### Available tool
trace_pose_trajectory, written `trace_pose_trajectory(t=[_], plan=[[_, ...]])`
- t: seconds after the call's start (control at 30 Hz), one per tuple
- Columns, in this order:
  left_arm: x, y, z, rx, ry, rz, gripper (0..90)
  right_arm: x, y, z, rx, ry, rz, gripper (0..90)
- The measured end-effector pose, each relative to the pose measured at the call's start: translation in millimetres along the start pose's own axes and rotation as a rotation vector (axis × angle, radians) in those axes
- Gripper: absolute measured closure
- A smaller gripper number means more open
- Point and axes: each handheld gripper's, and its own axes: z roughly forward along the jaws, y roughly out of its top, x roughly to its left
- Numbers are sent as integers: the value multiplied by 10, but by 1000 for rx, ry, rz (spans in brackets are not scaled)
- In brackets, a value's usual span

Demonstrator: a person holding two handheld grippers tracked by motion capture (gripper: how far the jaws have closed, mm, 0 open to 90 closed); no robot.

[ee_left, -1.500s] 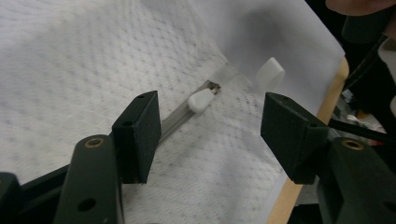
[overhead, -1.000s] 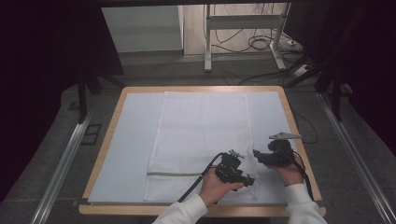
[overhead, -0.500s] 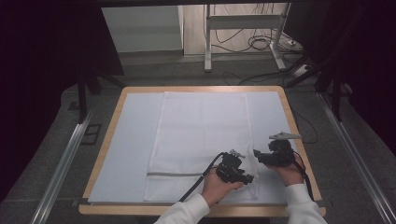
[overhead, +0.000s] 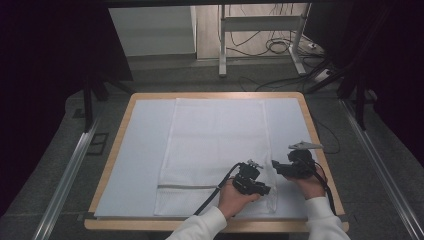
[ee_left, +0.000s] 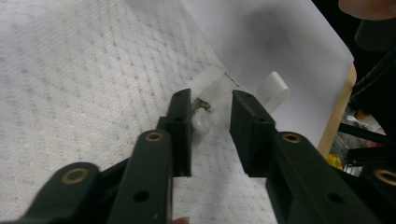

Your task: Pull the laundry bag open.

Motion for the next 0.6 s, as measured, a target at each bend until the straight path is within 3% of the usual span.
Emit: trace_pose_trajectory(t=[0.2,0.4,0.6], plan=[[56,11,4,8,-6,-1,816,0,-1,4,1,-3,-1,295],[59,-3,3,0,-7,19,839,-12,-4,1,1,-7,6,293],[74,-15,-8,-12,-18,14,852,-16,-5,-2,0,-5,5,292]])
